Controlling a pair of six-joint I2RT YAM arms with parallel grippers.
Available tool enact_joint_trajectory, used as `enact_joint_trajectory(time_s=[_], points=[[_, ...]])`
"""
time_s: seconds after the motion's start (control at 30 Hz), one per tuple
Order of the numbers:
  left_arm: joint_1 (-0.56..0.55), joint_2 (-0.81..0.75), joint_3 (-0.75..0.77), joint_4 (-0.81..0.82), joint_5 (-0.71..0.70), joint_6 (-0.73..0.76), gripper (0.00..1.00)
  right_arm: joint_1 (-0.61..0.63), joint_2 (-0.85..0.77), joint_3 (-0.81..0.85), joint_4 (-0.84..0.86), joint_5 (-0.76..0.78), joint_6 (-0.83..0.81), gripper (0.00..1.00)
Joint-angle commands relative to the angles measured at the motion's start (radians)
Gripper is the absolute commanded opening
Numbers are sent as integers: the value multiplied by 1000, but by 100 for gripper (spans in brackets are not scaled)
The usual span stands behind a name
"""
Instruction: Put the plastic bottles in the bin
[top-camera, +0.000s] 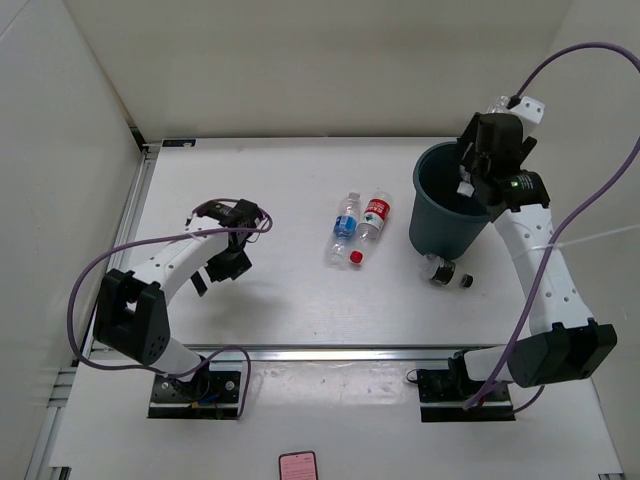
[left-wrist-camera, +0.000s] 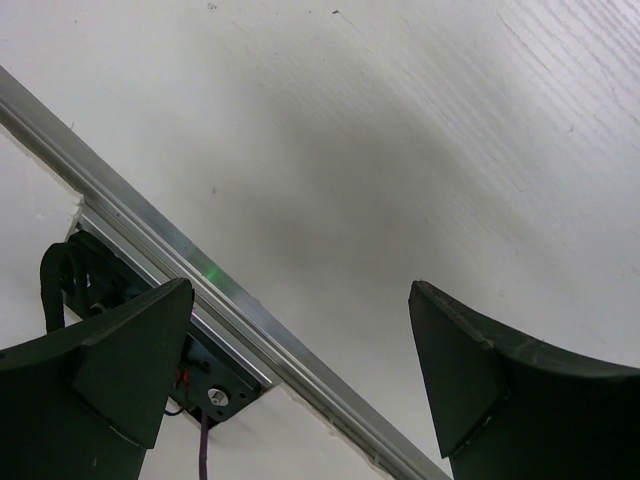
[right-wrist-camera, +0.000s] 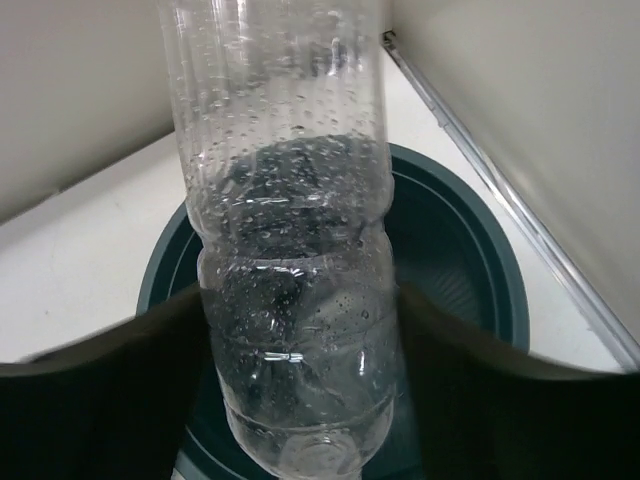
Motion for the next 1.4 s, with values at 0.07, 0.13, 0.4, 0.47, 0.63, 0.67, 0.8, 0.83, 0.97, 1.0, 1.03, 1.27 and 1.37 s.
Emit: enact_joint_trajectory(time_s=[0.07, 0.13, 0.4, 0.47, 0.63, 0.67, 0.8, 0.83, 0.97, 1.0, 1.03, 1.27, 1.37], points=[[-5, 5, 37, -23, -41, -27, 100, 34, 0, 16, 46, -40, -1, 97], [-5, 5, 37, -34, -41, -27, 100, 57, -24, 48, 32, 40, 8, 100], [-5, 5, 47, -34, -61, -9, 100, -22, -223, 79, -454, 117, 513, 100], [-5, 5, 47, -34, -61, -9, 100, -54, -356, -43, -576, 79, 772, 100], [-14, -18, 35, -34, -61, -9, 100, -117, -634, -377, -588, -27, 1102, 100], [-14, -29, 35, -34, -61, -9, 100, -137, -661, -411, -597, -44, 1141, 100], [-14, -50, -3, -34, -52, -9, 100, -192, -656, -488, -683, -163, 1267, 100], [-14, -59, -17, -34, -52, -18, 100, -192, -656, -504, -719, -194, 1307, 100], [-14, -79, -42, -34, -42, -27, 100, -203, -700, -671, -617, -358, 1503, 100], [-14, -88, -54, -34, -42, -27, 100, -203, -710, -753, -573, -381, 1542, 100], [-14, -89, -65, -34, -42, -27, 100, -203, -710, -786, -516, -416, 1571, 100], [-14, -121, -97, -54, -53, -37, 100, -298, -719, -1014, -174, -527, 1527, 100], [-14, -133, -108, -54, -53, -46, 100, -389, -699, -1091, -11, -663, 1434, 100]])
